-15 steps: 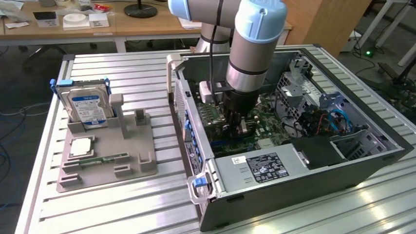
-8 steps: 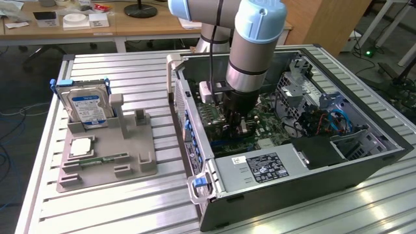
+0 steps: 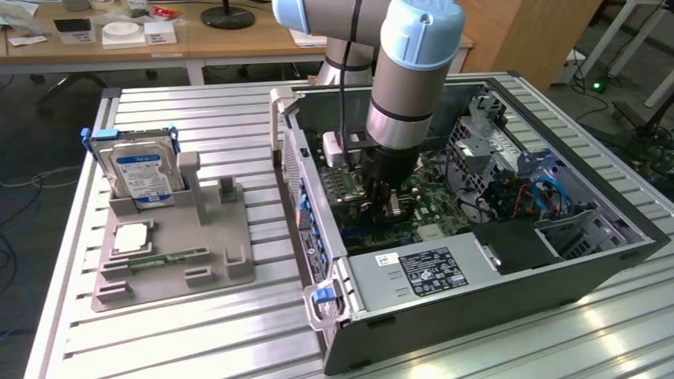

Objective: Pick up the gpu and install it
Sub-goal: 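Insert the gpu into the slot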

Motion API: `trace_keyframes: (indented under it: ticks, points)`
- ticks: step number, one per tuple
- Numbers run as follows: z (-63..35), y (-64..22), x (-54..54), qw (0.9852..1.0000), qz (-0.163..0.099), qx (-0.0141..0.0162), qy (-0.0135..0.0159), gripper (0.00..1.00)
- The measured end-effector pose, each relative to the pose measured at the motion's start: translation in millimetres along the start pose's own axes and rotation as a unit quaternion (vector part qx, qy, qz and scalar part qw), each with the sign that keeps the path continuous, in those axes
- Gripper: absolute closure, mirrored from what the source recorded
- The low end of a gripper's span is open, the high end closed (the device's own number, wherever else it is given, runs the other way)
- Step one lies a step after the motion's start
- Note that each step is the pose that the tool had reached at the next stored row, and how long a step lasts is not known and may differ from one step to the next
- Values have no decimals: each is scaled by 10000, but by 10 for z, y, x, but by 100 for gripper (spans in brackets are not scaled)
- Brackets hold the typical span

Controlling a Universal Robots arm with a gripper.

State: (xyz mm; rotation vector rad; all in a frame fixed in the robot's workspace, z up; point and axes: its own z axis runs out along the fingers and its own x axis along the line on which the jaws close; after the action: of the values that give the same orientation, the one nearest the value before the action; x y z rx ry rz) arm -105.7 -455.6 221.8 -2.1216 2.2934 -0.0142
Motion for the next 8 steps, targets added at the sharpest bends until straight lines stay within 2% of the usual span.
trace_keyframes:
  ticks: [8]
  points:
    - [-5, -1, 0, 10000, 0, 0, -12, 72]
